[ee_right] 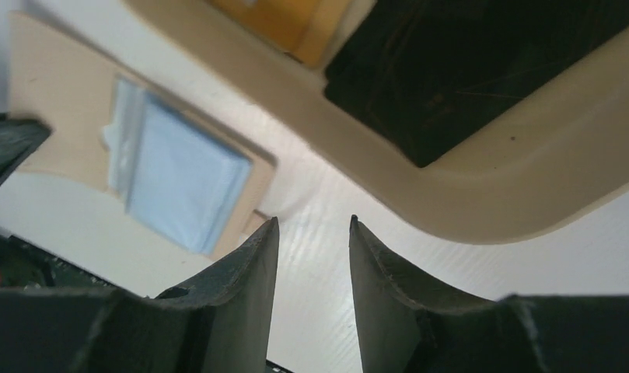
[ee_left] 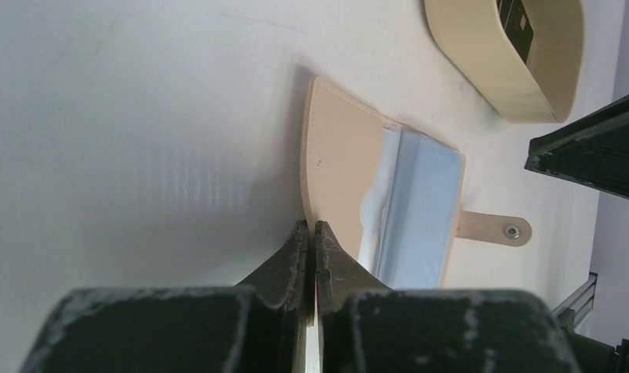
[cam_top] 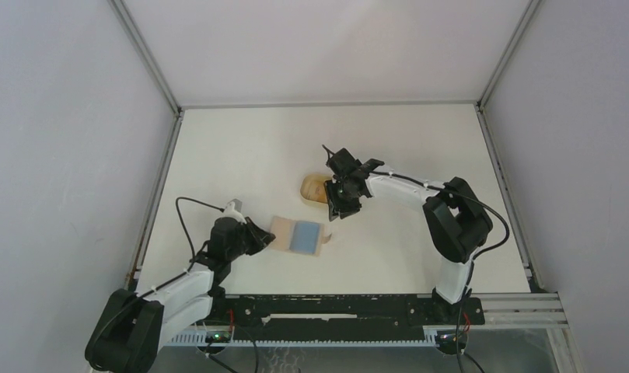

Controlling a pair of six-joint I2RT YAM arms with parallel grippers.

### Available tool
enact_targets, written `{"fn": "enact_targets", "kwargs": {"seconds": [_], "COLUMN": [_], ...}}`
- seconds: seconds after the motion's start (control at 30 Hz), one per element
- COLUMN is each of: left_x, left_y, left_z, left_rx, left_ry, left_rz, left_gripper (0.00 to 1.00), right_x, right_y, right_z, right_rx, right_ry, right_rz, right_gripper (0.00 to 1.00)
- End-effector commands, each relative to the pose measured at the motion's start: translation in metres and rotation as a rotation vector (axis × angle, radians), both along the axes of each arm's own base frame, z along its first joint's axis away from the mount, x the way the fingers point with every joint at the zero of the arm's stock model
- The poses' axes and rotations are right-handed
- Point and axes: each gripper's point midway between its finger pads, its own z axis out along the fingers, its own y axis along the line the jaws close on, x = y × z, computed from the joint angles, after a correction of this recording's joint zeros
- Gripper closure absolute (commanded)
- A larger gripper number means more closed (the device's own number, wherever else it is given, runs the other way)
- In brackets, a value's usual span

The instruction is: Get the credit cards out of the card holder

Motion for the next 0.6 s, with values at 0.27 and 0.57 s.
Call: {"fn": "enact_targets", "kwargs": {"seconds": [0.27,0.57], "left_x": [0.005,0.009], "left_y": [0.009,0.005], "left_z": [0.002,0.004], "left_rx": [0.065,0.07], "left_ry": [-0.007,-0.002], "left_rz": [0.027,0.017], "left_gripper": [0.75,0.45], "right_x": [0.038,0.069], "right_y": [-0.004,-0.004], "right_z": [-0.009,-0.012], "right_rx": [-0.114,-0.092], "right_ry": [-0.022,-0.033], "right_rz": [-0.136,-0.176], "right_gripper": [0.54,0.54]}}
